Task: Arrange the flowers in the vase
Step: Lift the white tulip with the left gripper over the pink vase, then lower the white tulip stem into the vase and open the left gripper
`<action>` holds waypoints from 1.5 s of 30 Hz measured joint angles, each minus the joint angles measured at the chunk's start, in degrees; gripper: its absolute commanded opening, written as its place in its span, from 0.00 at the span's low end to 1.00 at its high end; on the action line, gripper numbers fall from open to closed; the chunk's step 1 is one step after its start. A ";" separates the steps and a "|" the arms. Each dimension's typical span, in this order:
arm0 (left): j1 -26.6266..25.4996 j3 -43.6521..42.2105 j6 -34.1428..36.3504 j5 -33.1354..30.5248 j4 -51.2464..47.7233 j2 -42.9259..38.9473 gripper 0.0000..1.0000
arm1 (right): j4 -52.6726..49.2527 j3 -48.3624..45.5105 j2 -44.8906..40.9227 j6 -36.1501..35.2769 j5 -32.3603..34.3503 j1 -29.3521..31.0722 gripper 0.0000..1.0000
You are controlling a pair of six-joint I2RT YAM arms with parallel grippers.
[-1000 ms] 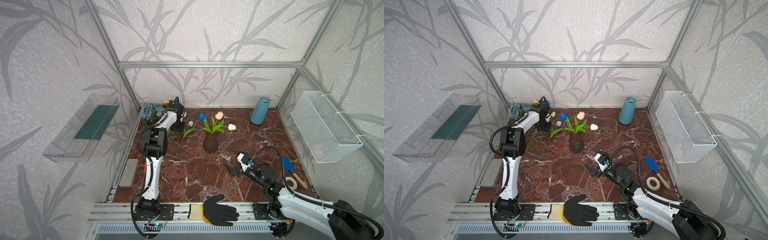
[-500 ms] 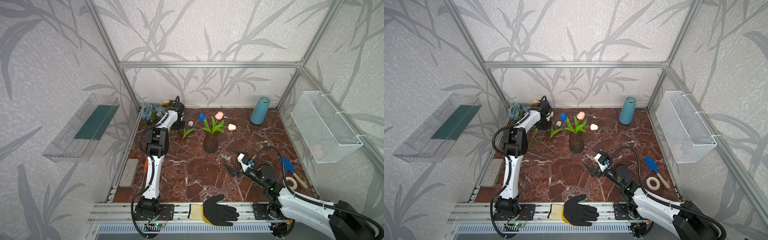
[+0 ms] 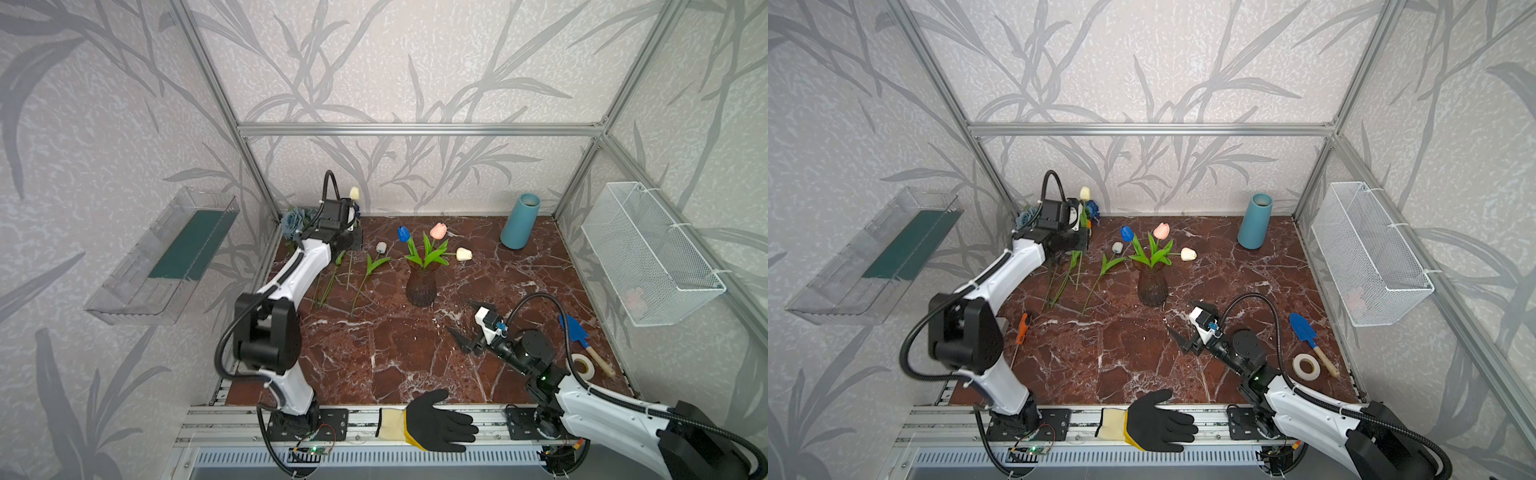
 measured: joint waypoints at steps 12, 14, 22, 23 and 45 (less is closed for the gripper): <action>-5.70 -40.94 -0.90 12.61 48.98 -32.94 0.00 | 1.42 -0.26 0.52 0.02 1.86 0.00 0.91; -8.48 -42.36 0.96 14.14 52.30 -35.95 0.00 | 1.90 -0.26 1.09 0.04 1.88 0.00 0.91; -18.01 -39.67 3.85 20.65 59.80 -39.76 0.00 | 2.60 -0.35 1.42 0.15 1.90 0.00 0.91; -18.84 -39.15 4.07 20.96 60.37 -39.39 0.00 | 2.71 -0.35 1.42 0.15 1.90 0.00 0.91; -22.08 -31.63 6.67 17.38 74.27 -18.03 0.00 | 2.69 -0.35 0.66 0.15 2.16 0.00 0.91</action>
